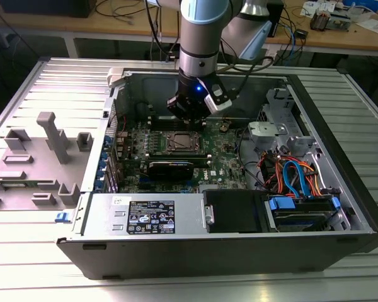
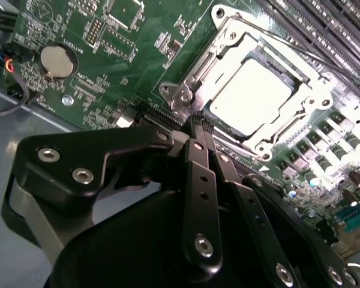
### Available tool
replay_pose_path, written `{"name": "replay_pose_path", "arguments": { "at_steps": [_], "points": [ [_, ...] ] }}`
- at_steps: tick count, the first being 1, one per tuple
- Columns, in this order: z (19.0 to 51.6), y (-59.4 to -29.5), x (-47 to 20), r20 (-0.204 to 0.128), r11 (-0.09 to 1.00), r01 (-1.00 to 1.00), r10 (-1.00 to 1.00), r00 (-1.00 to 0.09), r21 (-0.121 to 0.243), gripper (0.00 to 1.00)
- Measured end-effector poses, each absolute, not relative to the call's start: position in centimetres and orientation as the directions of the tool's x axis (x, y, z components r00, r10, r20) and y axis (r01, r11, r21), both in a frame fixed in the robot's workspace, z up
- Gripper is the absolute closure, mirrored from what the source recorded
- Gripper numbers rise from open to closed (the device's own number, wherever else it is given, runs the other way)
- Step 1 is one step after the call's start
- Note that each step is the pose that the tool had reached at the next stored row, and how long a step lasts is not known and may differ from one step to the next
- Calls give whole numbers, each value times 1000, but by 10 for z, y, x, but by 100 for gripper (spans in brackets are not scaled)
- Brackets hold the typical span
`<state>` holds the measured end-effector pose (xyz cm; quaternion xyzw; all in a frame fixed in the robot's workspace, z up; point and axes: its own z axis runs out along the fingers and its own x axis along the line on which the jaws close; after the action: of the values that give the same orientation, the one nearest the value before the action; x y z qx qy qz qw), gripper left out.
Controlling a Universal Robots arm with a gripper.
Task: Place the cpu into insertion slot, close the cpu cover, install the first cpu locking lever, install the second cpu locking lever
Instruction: 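Install the first cpu locking lever, then install the second cpu locking lever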
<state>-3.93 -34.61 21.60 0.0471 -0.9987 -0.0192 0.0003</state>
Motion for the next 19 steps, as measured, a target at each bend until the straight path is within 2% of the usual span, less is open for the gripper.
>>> {"name": "replay_pose_path", "arguments": {
  "at_steps": [19],
  "points": [
    [219, -353, -39, -1, 995, -94, -94, -996, 38, 89]
  ]
}}
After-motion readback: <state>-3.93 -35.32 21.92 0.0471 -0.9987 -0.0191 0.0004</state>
